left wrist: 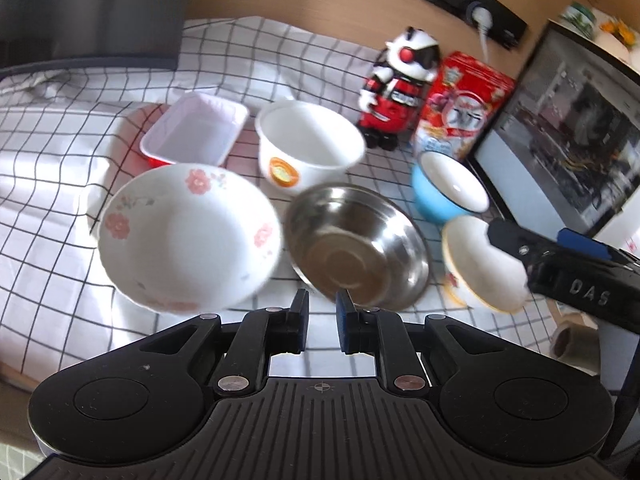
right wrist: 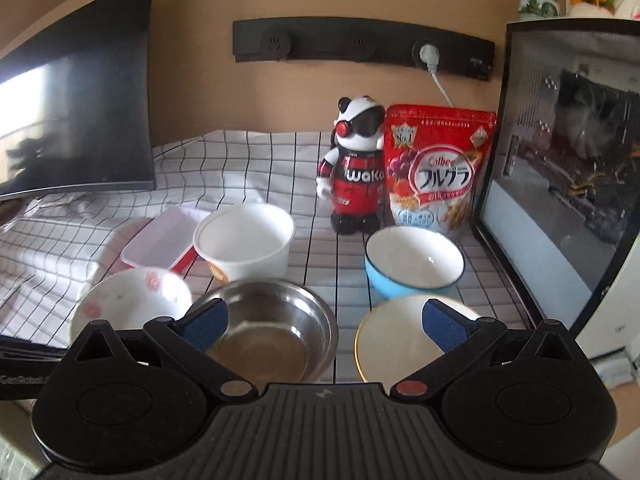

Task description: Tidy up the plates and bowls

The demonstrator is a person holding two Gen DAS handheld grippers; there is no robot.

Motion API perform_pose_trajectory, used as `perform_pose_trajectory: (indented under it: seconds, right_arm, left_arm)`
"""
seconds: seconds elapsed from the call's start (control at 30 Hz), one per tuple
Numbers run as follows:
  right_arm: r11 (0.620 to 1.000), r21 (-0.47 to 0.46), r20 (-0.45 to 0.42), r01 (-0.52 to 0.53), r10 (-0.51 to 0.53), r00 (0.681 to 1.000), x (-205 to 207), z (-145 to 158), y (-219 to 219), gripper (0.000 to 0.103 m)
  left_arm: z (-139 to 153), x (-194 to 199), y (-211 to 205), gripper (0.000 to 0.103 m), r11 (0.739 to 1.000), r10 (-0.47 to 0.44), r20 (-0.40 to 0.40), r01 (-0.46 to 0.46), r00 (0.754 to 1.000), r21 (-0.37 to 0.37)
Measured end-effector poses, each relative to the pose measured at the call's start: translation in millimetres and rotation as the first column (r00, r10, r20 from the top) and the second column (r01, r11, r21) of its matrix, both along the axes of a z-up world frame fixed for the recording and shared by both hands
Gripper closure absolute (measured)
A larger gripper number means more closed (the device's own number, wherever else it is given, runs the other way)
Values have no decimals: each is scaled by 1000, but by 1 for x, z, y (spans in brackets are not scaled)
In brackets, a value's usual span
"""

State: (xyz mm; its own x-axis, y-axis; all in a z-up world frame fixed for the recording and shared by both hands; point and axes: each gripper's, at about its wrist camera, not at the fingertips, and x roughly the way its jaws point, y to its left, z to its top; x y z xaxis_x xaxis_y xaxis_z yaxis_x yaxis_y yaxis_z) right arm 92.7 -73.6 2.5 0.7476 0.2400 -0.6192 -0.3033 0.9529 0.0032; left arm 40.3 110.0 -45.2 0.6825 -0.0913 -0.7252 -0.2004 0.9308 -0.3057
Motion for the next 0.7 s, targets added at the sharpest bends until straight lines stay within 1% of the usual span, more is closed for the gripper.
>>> perform_pose_trajectory:
  seconds: [0.1,0.13,0.2,0.27,0.3,0.37,0.4,0.43,0.5,0.53,0.57,0.6,0.63,0.67,0.7]
  right_arm:
    - [1000,18,-28,-4,5,1000,14,-5,9,0]
    - [1000,5,-27,-7,7,1000,19,-7,13,0]
    - [999,-39,14,0,1,1000,27,-8,20,0]
    - [993,-114,56,4,2,998,37,-7,28,0]
    - [990,-138,73,-10,20,997,43,-6,29,0]
    - [982,-177,97,-59,77,992,58,-5,30,0]
    - [977,-194,103,-86,107,989,66,-5,31,0]
    - [971,-209,106,-120,144,984,75,-6,32,0]
    - [940,-269,101,-211,246,964,92,-10,36,0]
    - [913,-314,93,-260,302,949,98,-13,40,0]
    - [877,-364,89,-313,367,926,102,-18,43,0]
    - [850,-393,85,-351,414,906,105,-23,45,0]
    - [826,-414,77,-383,451,889,109,-27,48,0]
    - [806,-417,58,-420,485,873,114,-33,49,0]
    - [796,-398,31,-456,509,860,120,-37,50,0]
  left_arm:
    - [-14,8,22,84,1000,-19,-2,19,1000,-11]
    - [-20,12,29,84,999,-33,-18,33,999,-19]
    - [-31,21,38,84,997,-51,-71,47,996,-62]
    - [-43,30,46,84,988,-53,-115,35,992,-153]
    - [-47,33,49,84,979,-56,-116,32,992,-201]
    - [-51,36,52,84,955,-75,-80,49,994,-291]
    - [-52,39,53,84,952,-63,-81,36,995,-305]
    - [-52,42,52,84,958,-33,-90,6,995,-287]
    - [-51,47,47,84,973,33,-95,-54,995,-224]
    - [-50,49,45,84,976,77,-105,-97,991,-195]
    - [-48,51,43,84,978,100,-108,-118,989,-173]
    - [-47,52,39,84,981,111,-102,-126,989,-149]
    - [-46,53,35,84,983,120,-93,-132,988,-130]
    - [-46,54,34,84,982,138,-86,-147,987,-121]
    - [-45,55,32,84,977,169,-83,-178,982,-120]
